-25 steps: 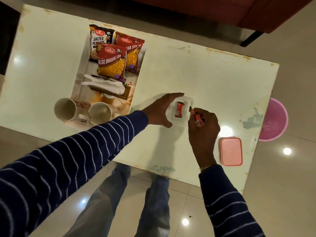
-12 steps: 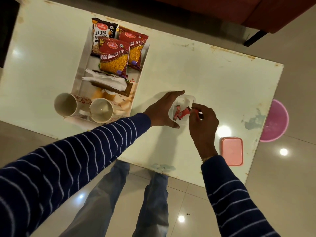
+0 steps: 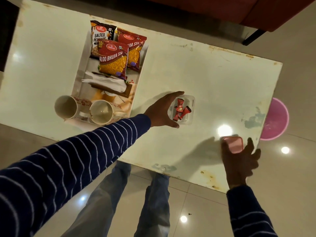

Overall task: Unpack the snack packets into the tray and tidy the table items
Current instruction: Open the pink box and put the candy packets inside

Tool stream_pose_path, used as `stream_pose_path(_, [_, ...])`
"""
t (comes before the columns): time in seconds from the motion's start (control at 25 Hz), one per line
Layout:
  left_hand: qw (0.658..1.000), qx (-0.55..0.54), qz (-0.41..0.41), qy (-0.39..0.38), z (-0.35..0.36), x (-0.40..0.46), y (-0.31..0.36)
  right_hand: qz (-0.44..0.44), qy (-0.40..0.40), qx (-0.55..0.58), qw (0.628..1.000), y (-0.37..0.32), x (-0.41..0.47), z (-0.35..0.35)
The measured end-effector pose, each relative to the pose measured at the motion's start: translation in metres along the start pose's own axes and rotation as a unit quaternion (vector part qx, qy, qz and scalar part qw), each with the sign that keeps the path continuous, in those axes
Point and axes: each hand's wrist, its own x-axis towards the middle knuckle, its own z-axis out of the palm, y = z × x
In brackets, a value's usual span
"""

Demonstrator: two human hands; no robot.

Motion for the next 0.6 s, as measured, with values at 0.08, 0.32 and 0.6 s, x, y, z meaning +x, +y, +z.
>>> stream_pose_path(0.08, [1.000, -0.011, 0.001, 0.001, 0.001, 0.000, 0.000, -0.035, -0.063, -0.028, 0.997, 0.022, 0.002, 0.002])
stream_pose_path(0.32, [1.000, -0.006, -0.001, -0.005, 0.001, -0.001, 0.001, -0.108, -0.044, -0.065, 0.991, 0.034, -0.003, 0.007])
stream_pose_path(0.6, [1.000, -0.011, -0.001, -0.007, 0.001, -0.002, 0.005, -0.081, -0.037, 0.082, 0.993, 0.008, 0.006, -0.014])
